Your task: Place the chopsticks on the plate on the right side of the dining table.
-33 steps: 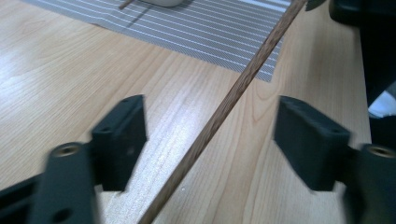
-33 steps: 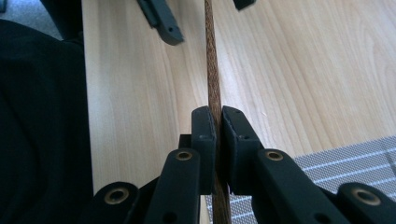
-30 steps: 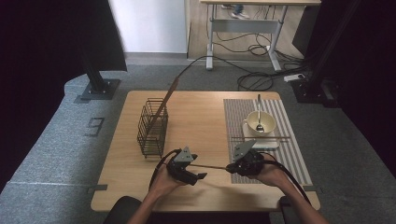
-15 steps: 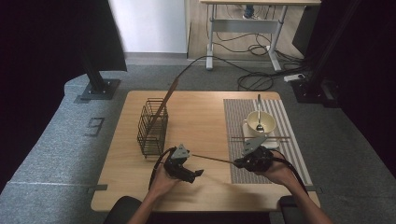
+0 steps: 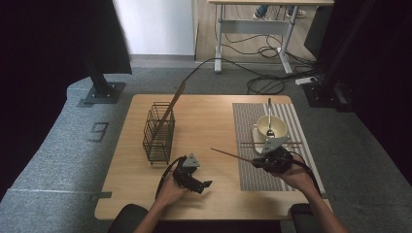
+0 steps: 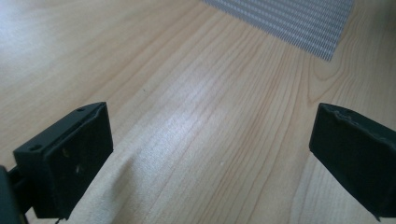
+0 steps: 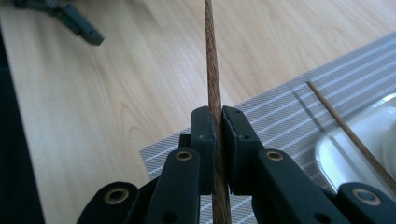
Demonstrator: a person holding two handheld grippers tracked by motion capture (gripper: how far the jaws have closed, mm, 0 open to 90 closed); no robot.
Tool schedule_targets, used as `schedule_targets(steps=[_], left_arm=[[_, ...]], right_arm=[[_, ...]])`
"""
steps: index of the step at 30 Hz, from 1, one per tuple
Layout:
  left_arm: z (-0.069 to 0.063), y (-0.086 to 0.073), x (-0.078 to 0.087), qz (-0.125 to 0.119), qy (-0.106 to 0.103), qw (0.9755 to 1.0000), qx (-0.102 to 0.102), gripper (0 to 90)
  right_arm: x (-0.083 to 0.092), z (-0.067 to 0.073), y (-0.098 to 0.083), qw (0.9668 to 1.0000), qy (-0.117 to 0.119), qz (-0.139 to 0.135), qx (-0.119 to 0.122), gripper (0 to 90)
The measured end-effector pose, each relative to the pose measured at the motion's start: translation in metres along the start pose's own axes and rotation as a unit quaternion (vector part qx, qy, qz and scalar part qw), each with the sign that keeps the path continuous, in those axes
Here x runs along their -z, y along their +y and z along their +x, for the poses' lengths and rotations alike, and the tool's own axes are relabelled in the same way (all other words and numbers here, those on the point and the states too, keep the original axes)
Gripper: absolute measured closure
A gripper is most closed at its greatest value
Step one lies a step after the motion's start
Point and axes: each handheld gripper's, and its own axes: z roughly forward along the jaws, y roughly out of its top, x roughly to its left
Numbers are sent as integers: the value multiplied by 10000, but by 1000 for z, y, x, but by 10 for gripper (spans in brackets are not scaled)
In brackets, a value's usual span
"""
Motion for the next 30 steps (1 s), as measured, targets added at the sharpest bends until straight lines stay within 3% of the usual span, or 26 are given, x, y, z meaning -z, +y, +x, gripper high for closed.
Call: schedule_targets(steps=[11, 22, 30], left_arm=[[-4, -4, -13, 321, -39, 9994, -101, 0], [-5, -4, -17, 476, 39, 9988, -137, 0], [-7, -3, -17, 513, 84, 9985, -185, 0]], right_arm=[[5, -27, -21, 9976, -416, -139, -533, 827], [3, -57, -49, 9908, -774, -51, -1113, 827], [-4, -73, -60, 9859, -975, 86, -1357, 827]])
